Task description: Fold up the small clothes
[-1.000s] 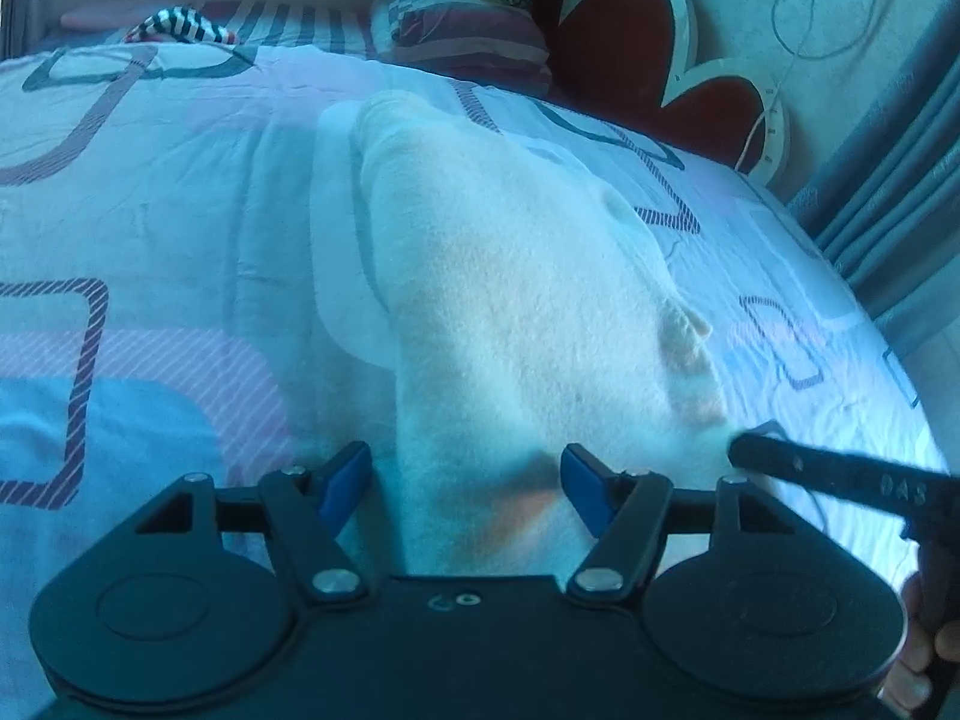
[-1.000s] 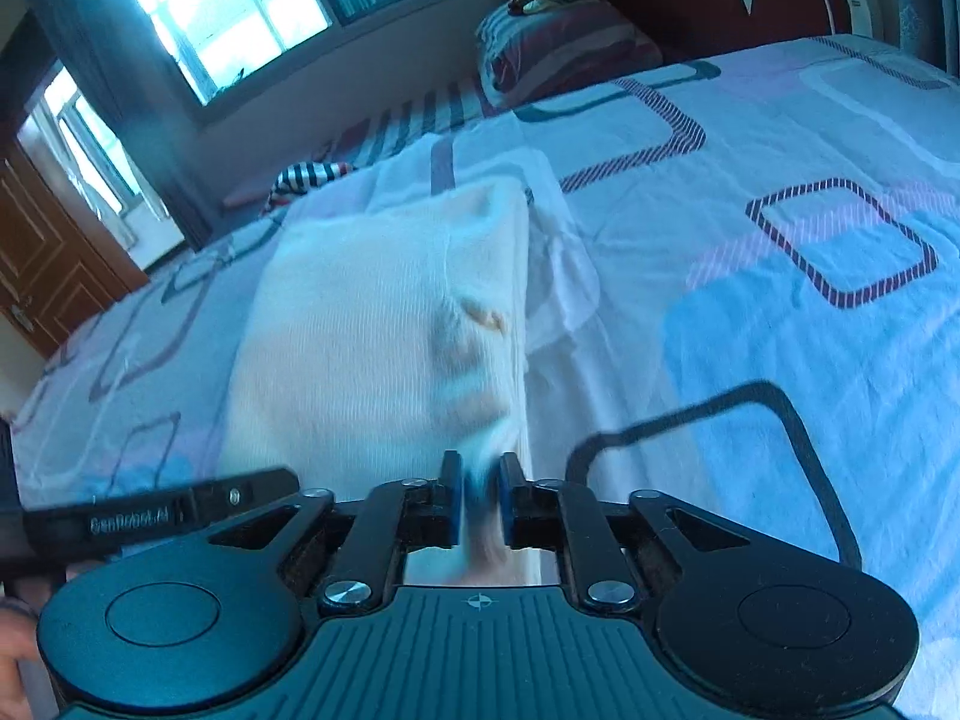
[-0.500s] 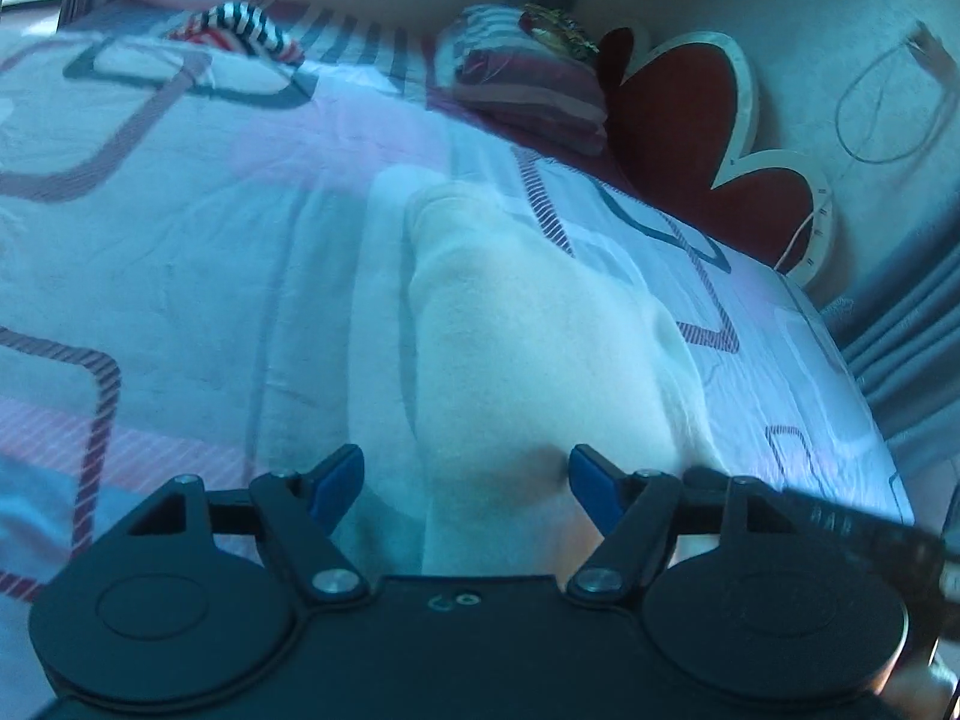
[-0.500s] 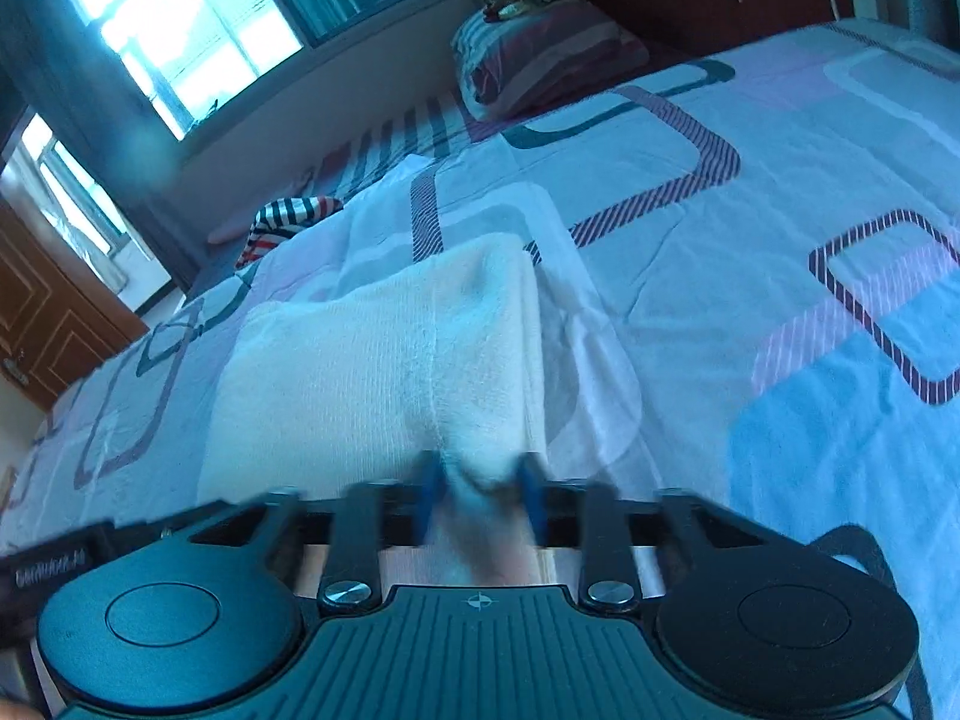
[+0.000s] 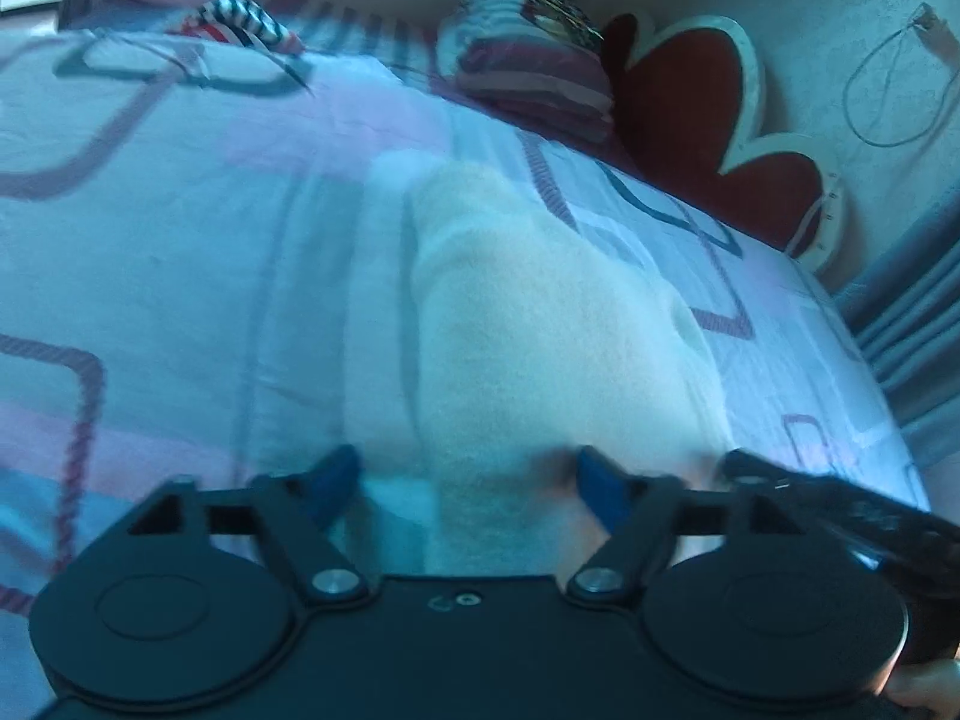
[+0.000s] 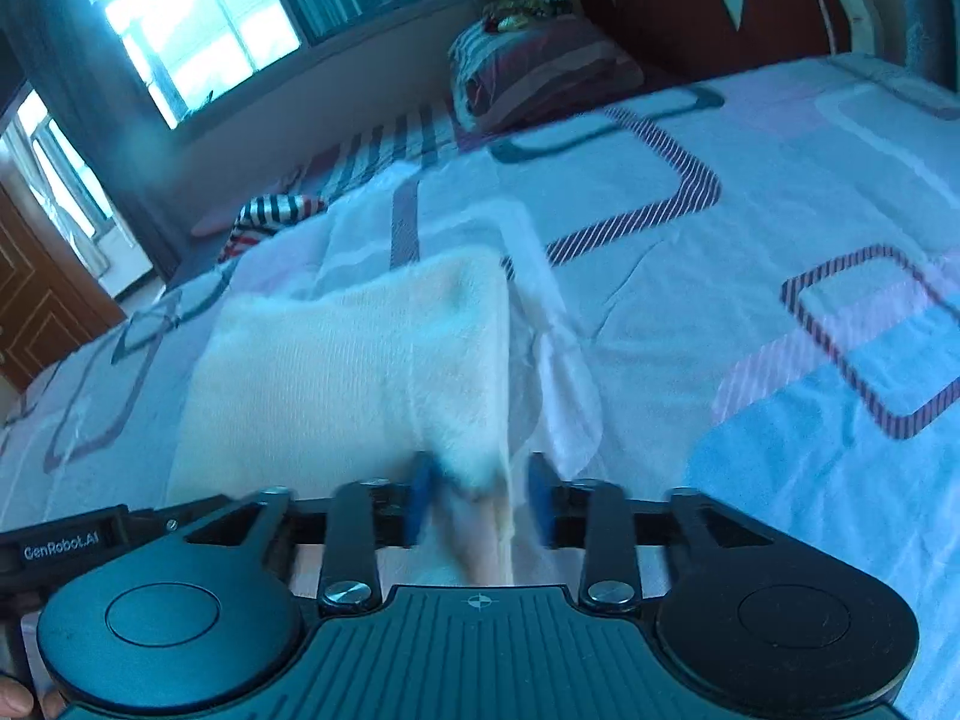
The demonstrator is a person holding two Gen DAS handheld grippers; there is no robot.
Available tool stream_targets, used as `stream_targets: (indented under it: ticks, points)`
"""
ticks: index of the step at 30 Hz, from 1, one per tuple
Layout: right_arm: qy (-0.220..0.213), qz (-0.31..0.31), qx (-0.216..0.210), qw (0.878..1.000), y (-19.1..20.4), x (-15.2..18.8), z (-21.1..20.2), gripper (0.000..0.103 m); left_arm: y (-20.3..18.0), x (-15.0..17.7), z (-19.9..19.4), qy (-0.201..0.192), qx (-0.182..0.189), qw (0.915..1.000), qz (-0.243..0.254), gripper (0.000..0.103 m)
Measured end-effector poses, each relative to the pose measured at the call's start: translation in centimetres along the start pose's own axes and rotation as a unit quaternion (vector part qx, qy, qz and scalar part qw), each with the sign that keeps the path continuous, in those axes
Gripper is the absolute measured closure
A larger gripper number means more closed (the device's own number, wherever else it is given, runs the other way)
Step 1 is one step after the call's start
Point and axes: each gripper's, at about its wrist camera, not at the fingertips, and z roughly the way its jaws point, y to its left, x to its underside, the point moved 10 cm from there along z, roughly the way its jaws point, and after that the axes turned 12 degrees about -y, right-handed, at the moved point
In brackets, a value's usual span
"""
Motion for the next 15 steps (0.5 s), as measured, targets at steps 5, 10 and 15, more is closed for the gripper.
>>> stream_targets:
  ticks: [5,10,15]
  points:
    - [-0.010,0.005,-0.018,1.000,1.0,-1.6,0.0,0.052,-0.1,-1.0,-0.3,-0.009,0.003,0.9999,-0.014,0.020]
    - [-0.002,0.008,-0.023,1.000,1.4,-1.6,1.6,0.034,-0.8,-1.9,0.2,-0.014,0.011,0.9998,-0.007,0.022]
    - [0.017,0.008,-0.024,1.000,1.0,-0.7,3.3,0.034,-0.8,-1.1,1.8,0.010,0.017,0.9997,-0.015,0.031]
